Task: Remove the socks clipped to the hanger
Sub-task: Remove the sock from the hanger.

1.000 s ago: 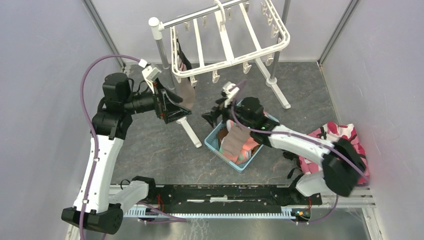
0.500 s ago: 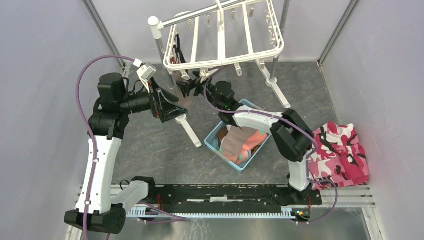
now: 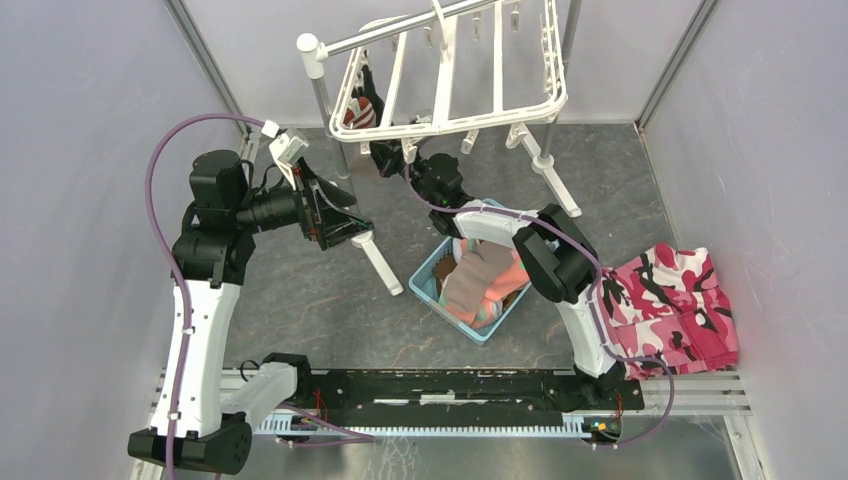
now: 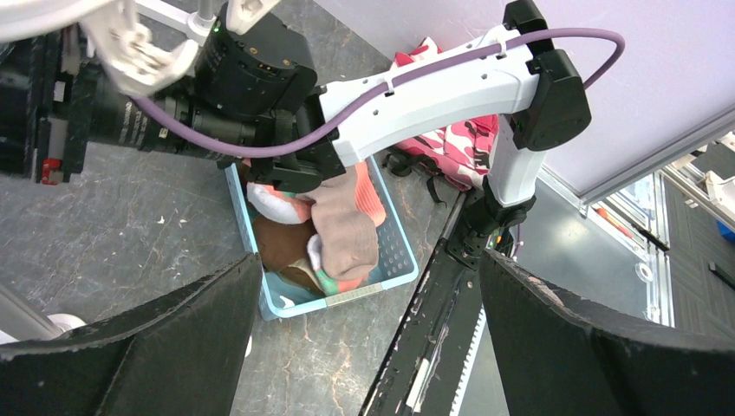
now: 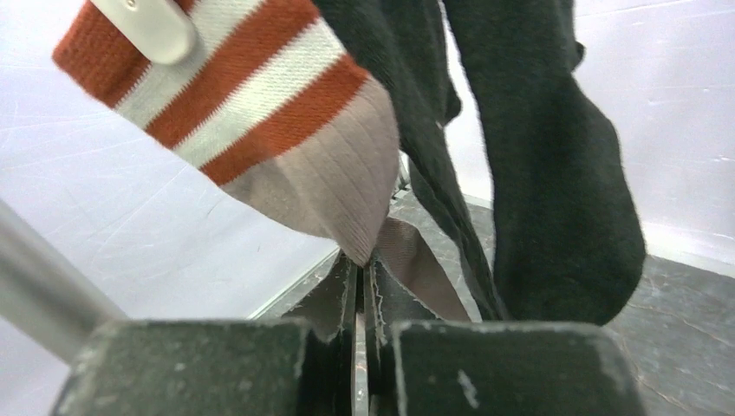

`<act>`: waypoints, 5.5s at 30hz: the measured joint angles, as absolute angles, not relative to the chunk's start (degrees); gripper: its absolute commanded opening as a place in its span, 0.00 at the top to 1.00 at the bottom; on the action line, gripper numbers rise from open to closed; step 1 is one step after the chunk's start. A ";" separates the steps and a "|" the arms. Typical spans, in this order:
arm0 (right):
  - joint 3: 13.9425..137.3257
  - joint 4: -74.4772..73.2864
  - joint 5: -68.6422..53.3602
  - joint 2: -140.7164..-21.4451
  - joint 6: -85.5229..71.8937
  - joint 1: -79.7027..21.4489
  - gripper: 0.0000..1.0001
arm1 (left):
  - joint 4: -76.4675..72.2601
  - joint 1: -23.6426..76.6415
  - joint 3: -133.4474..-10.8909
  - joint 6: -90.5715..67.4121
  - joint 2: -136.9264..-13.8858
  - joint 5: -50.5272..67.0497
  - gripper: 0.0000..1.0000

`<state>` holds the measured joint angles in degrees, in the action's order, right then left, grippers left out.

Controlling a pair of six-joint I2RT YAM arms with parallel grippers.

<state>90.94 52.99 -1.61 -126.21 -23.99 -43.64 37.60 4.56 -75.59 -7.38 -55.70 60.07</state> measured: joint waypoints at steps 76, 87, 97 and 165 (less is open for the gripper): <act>46.87 17.93 -20.21 -44.60 -36.86 -26.76 1.00 | 27.38 14.09 -84.53 -12.10 -61.63 38.17 0.32; 56.66 8.29 -18.13 -43.07 -36.51 -24.29 1.00 | 27.49 13.26 -86.15 -9.39 -61.25 36.21 0.28; 50.87 15.20 -29.34 -52.56 -40.73 -24.80 0.98 | 26.85 13.43 -76.16 -9.50 -57.36 45.65 0.25; 38.61 36.42 -17.69 -70.48 -48.36 -42.87 1.00 | 13.85 40.62 -75.16 -11.94 -67.35 10.63 0.07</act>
